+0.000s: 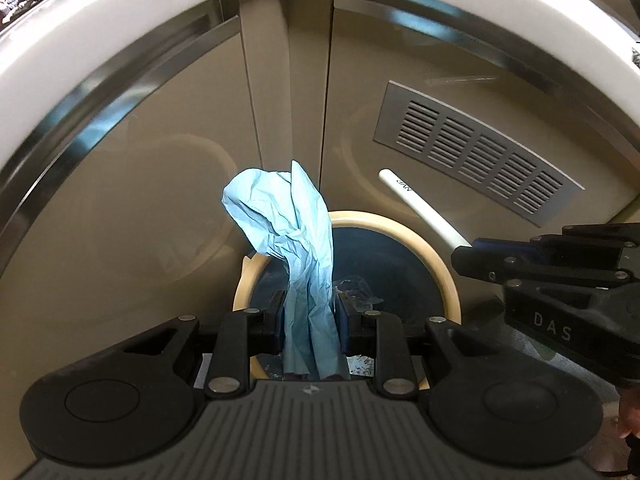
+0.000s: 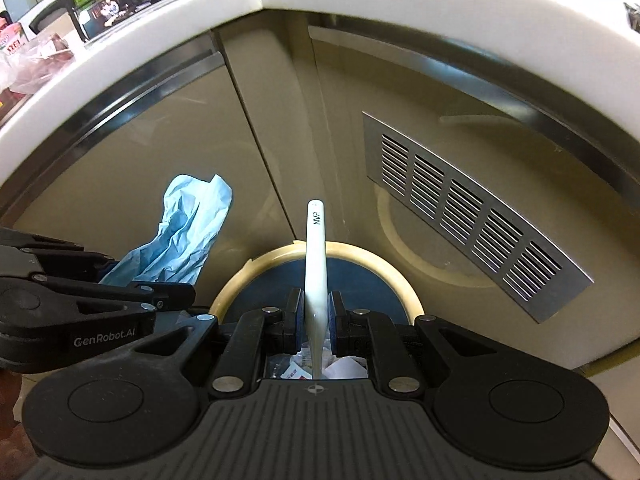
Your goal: Collect trash
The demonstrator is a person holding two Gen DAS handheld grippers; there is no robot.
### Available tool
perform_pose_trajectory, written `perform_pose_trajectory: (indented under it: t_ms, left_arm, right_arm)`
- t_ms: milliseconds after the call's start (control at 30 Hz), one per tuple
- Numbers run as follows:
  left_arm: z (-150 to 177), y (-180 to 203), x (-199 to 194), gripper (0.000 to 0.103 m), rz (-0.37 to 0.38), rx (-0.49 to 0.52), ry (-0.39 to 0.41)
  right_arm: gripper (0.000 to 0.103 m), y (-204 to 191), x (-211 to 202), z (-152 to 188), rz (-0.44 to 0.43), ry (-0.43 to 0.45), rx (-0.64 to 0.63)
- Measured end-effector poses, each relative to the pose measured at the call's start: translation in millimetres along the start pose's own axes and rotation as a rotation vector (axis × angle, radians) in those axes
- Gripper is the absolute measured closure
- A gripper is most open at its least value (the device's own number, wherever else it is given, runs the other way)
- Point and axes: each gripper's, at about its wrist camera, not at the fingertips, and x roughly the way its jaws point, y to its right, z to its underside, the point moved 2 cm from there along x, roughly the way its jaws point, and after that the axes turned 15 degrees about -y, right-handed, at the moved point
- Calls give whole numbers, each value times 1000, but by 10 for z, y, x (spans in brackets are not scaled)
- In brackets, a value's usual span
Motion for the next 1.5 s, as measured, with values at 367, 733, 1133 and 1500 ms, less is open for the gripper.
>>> perform_pose_trajectory:
  t_ms: [367, 733, 1133, 1500]
  left_arm:
    - [-149, 45, 275, 76, -29, 6, -38]
    - [-247, 75, 657, 74, -48, 13, -102]
    - [-156, 46, 234, 0, -109, -10, 26]
    - [340, -87, -679, 0, -73, -110, 130]
  right_arm:
    - [89, -20, 273, -111, 24, -51, 3]
    - [89, -64, 491, -159, 59, -93, 11]
    - [35, -47, 187, -101, 92, -40, 76]
    - [3, -356, -898, 321, 100, 223, -67]
